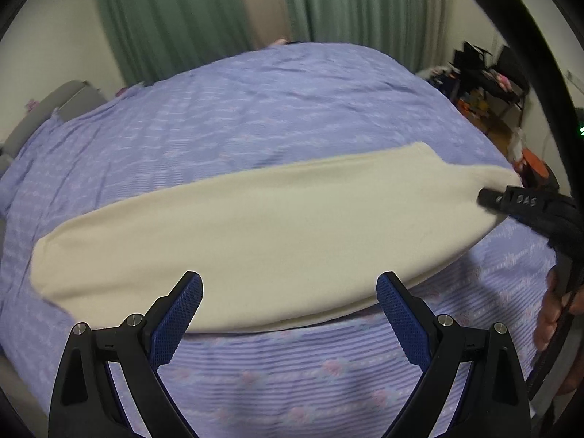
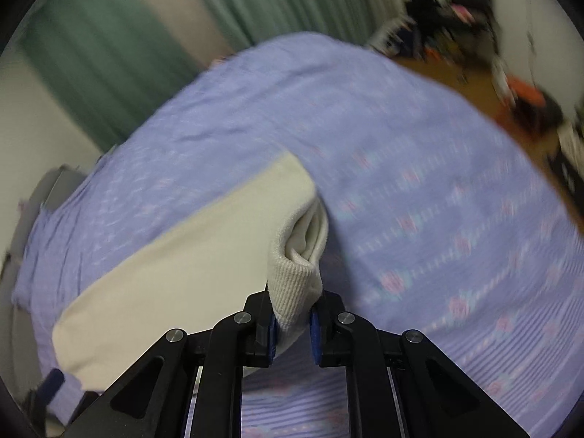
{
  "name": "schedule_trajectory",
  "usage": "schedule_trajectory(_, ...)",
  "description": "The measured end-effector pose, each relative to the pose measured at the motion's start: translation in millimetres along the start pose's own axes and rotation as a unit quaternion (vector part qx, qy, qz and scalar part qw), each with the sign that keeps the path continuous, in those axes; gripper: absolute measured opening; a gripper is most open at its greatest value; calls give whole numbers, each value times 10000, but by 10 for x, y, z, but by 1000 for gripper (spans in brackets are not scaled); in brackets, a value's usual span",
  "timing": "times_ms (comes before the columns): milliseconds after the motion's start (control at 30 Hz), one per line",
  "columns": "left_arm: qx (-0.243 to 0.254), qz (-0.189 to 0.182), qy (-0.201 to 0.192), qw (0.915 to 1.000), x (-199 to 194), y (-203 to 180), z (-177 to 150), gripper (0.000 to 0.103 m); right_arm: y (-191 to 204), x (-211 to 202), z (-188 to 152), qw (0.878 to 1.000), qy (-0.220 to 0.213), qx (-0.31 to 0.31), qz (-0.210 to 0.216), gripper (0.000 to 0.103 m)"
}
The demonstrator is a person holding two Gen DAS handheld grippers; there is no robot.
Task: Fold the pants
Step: 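Grasp the cuff end with the right gripper and lift it, then carry the cuff end over toward the waistband and release it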
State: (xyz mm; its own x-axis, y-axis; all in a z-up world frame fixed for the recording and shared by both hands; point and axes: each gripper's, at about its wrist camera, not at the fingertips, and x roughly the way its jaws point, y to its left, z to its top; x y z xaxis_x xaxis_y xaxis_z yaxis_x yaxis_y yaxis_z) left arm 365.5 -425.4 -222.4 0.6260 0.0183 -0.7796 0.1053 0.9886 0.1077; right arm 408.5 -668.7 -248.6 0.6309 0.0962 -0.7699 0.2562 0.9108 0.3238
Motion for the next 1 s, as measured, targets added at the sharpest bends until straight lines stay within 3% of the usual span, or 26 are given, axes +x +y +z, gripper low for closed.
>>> schedule_trajectory(167, -451, -242, 123, 9986, -185, 613, 73, 98, 658, -373, 158, 9957, -312, -872, 63, 13)
schedule_trajectory(300, -650, -316, -83, 9973, -339, 1281, 34, 98, 1366, -570, 185, 9853, -527, -1627, -40, 13)
schedule_trajectory(433, -700, -306, -41, 9971, -353, 1936, 18, 98, 2117, -770, 31, 9698, -578, -2369, -49, 13)
schedule_trajectory(567, -1049, -417, 68, 9936, -359, 2673, 14, 98, 2836, -828, -177, 9567, -553, -2857, -42, 13)
schedule_trajectory(733, -1236, -350, 62, 9917, -367, 3479, -130, 98, 3752, -714, -577, 9341, -344, -3554, 45, 13)
schedule_trajectory(833, -1163, -228, 108, 9929, -300, 3807, -239, 98, 4272, -436, -927, 9179, 30, -3965, 129, 13)
schedule_trajectory(1000, -1095, -36, 422, 9931, -69, 4313, -517, 98, 4821, 44, -1553, 8990, 732, -4304, 339, 13)
